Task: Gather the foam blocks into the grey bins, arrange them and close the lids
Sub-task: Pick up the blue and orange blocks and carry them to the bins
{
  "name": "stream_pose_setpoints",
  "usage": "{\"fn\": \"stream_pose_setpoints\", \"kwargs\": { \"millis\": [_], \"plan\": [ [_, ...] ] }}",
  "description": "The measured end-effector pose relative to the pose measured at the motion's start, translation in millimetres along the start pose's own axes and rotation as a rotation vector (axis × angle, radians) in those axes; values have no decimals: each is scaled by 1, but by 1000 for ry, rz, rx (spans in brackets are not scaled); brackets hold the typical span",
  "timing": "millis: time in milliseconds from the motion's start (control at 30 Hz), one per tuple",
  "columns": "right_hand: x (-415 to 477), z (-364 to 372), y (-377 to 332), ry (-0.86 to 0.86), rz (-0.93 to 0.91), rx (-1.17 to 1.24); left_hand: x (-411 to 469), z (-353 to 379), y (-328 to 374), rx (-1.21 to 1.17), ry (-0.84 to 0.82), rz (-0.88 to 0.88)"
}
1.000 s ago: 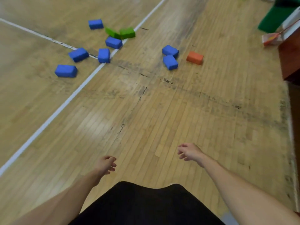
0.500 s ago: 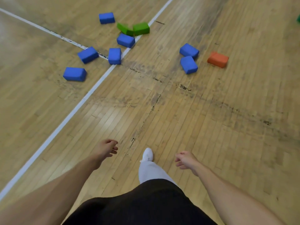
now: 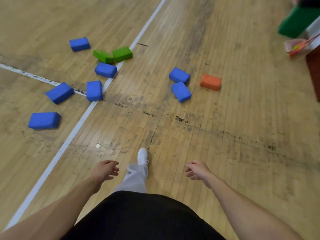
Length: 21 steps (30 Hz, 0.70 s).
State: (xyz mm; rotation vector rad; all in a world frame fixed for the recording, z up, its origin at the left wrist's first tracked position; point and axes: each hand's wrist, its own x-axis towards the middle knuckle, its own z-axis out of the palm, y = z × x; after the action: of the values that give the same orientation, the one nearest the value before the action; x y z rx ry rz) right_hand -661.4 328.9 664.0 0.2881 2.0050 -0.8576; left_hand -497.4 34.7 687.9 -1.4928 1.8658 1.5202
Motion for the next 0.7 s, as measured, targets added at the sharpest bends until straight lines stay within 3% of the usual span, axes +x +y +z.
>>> {"fn": "stream_pose_setpoints", "kwargs": {
  "millis": [200, 400, 533, 700],
  "plan": [
    [82, -44, -78, 25, 102, -5, 109, 17, 151, 33, -91, 67],
    [151, -136, -185, 78, 74, 34, 182, 42, 302, 193, -184, 151],
    [198, -196, -228, 189, 45, 156, 218, 67, 368, 317, -245, 146],
    [263, -259, -241, 89, 121, 108, 267, 113, 438, 391, -245, 55]
  ]
}}
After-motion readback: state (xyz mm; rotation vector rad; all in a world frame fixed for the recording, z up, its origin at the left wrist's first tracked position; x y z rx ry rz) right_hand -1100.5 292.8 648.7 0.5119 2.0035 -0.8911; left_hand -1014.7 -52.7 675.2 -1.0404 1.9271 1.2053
